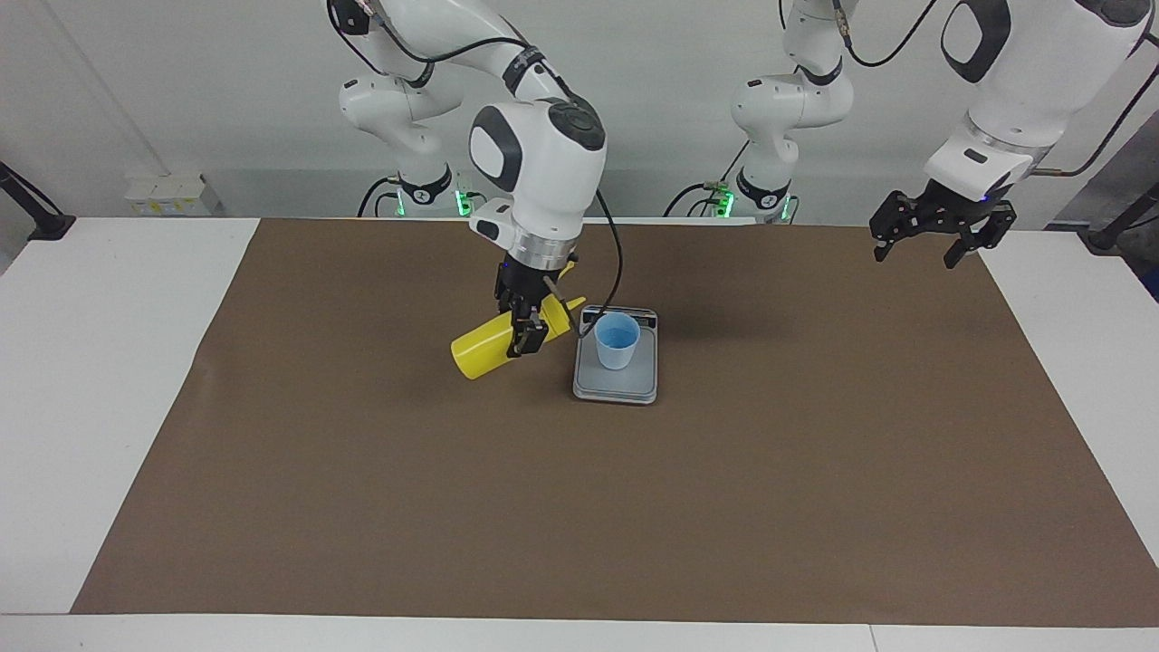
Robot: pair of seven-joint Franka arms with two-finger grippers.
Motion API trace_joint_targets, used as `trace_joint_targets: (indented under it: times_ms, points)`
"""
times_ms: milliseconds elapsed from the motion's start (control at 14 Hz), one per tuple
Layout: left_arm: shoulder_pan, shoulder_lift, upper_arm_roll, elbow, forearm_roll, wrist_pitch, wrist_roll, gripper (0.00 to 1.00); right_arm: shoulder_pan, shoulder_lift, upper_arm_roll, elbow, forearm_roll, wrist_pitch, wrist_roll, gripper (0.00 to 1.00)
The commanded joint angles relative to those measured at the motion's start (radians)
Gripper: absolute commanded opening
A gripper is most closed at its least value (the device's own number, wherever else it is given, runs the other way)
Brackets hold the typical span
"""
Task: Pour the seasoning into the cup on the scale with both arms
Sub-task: 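Carry the yellow bottle back toward its starting spot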
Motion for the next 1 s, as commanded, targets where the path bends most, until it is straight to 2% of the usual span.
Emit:
trace_joint_targets:
  times_ms: [0, 143, 430, 573, 716, 931]
  points:
    - [0.005, -0.015, -0.001, -0.015, -0.013, 0.004, -0.006, 1.0, -0.087, -0.064, 0.012, -0.061, 0.185, -0.057, -0.166, 0.0]
    - [0.006, -0.015, -0.001, -0.015, -0.013, 0.004, -0.006, 1.0, -0.162, -0.066, 0.012, -0.062, 0.329, -0.123, -0.309, 0.0]
    - [0.006, -0.015, 0.0, -0.015, -0.013, 0.004, -0.006, 1.0, -0.344, -0.08, 0.01, -0.103, 0.668, -0.171, -0.65, 0.0]
    - [0.006, -0.015, 0.0, -0.015, -0.013, 0.004, -0.006, 1.0, -0.407, -0.11, 0.009, -0.192, 0.748, -0.143, -0.681, 0.0]
    - [0.006, -0.015, 0.0, -0.015, -0.013, 0.004, -0.006, 1.0, -0.49, -0.11, 0.007, -0.254, 0.851, -0.114, -0.684, 0.0]
    - [0.006, -0.015, -0.001, -0.015, -0.013, 0.004, -0.006, 1.0, -0.579, -0.094, 0.007, -0.308, 0.923, -0.09, -0.737, 0.0]
